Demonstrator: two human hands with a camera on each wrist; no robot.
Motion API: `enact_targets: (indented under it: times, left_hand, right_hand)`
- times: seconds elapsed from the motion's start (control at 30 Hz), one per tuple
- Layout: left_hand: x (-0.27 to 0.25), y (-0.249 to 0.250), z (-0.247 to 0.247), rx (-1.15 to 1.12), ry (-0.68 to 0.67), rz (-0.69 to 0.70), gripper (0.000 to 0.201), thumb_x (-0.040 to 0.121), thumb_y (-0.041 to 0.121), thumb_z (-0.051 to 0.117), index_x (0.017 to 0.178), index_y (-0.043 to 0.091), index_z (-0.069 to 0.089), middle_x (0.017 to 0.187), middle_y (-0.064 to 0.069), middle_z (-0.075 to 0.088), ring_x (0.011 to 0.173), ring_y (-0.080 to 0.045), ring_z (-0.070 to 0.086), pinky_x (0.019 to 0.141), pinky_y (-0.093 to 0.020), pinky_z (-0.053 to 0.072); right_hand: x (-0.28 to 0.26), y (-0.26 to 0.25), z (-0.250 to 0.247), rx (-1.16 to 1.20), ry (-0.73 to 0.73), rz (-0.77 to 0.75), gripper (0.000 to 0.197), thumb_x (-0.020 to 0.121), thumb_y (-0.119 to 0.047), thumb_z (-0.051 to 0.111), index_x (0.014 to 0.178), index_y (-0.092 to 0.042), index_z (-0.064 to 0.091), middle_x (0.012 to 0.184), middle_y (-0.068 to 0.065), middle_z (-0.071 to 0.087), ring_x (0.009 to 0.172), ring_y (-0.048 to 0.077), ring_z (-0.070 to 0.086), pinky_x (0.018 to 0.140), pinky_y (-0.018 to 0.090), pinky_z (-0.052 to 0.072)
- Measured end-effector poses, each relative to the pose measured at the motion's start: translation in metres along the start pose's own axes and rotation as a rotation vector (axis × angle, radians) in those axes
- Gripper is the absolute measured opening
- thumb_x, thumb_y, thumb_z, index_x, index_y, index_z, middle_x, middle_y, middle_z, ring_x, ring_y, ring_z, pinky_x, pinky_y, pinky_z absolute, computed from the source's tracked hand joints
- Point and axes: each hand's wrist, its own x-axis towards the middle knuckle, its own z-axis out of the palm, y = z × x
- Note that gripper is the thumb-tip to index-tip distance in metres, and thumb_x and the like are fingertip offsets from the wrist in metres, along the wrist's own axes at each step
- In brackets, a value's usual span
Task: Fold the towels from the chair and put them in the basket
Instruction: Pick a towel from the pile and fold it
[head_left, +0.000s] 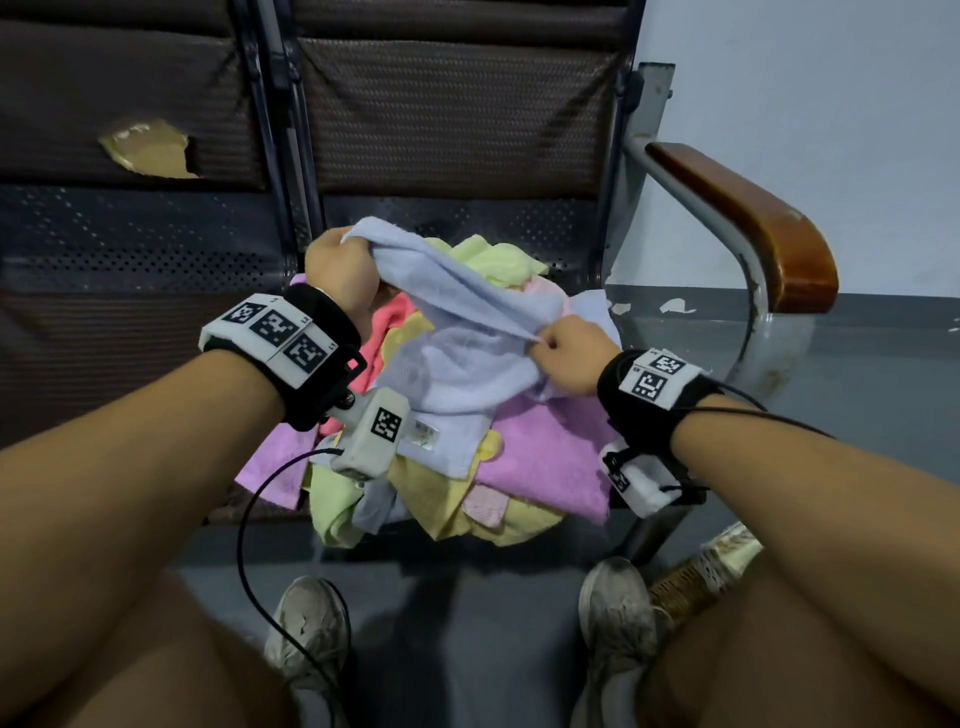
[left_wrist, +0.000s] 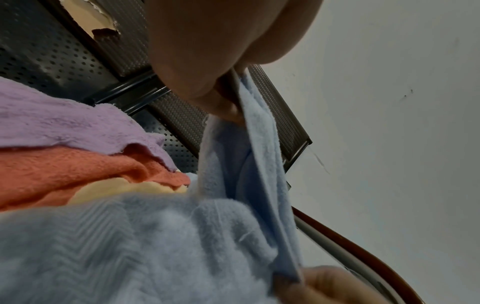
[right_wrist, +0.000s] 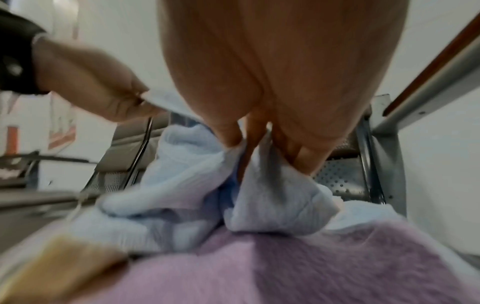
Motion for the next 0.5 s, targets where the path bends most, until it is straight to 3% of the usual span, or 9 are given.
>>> enact_targets:
  times: [0.07,0.17,0.23,0.33,0.4,0.5]
  left_hand:
    - [0.002,-0.002,-0.004,-0.03,0.038,0.01,0.033,0.099,0.0,0.039,0.126,0.002,0.058,0.108,-0.02,0.064,0.088,-0.031,0.064,0.083,-0.041,0.054]
    - [0.0,-0.004,-0.007,-0.025,0.057,0.045,0.037,0.098,-0.003,0.036,0.122,0.003,0.063,0.097,-0.017,0.068,0.078,-0.027,0.068,0.072,-0.037,0.058]
    - [0.001,-0.003,-0.005,0.005,0.057,0.07,0.033,0.097,0.001,0.04,0.113,0.008,0.068,0.09,-0.012,0.068,0.073,-0.024,0.066,0.064,-0.033,0.055]
    - [0.006,-0.001,-0.003,-0.002,0.078,0.078,0.029,0.097,0.006,0.045,0.108,0.008,0.071,0.088,-0.011,0.068,0.066,-0.021,0.061,0.054,-0.025,0.047]
    - [0.009,-0.001,-0.009,-0.011,0.093,0.082,0.031,0.096,0.005,0.044,0.112,0.005,0.071,0.089,-0.01,0.068,0.068,-0.018,0.062,0.051,-0.021,0.049]
    - [0.012,-0.005,-0.02,-0.011,0.084,0.072,0.035,0.095,-0.002,0.04,0.114,0.005,0.068,0.087,-0.009,0.071,0.077,-0.018,0.069,0.061,-0.026,0.057]
  right_hand:
    - [0.007,0.0,-0.007,0.211,0.15,0.041,0.036,0.099,-0.014,0.043,0.065,-0.009,0.054,0.077,0.013,0.056,0.075,0.025,0.051,0.066,0.028,0.035]
    - [0.012,-0.008,-0.02,0.579,0.362,0.019,0.032,0.099,-0.017,0.041,0.081,0.001,0.061,0.073,0.004,0.054,0.071,0.018,0.049,0.061,0.026,0.038]
    - [0.013,-0.011,-0.028,0.659,0.491,-0.022,0.033,0.097,-0.025,0.046,0.072,-0.008,0.059,0.069,-0.002,0.053,0.07,0.015,0.048,0.064,0.029,0.04]
    - [0.012,-0.005,-0.036,0.605,0.595,-0.115,0.042,0.087,-0.038,0.059,0.057,-0.016,0.039,0.055,-0.008,0.036,0.056,0.01,0.036,0.055,0.029,0.034]
    - [0.01,0.009,-0.035,0.448,0.519,-0.17,0.049,0.082,-0.047,0.065,0.056,-0.011,0.044,0.053,-0.005,0.034,0.053,0.01,0.032,0.051,0.029,0.031]
    - [0.005,0.033,-0.027,0.033,0.176,-0.21,0.057,0.085,-0.054,0.068,0.059,-0.007,0.05,0.056,0.01,0.04,0.054,0.017,0.037,0.056,0.033,0.033]
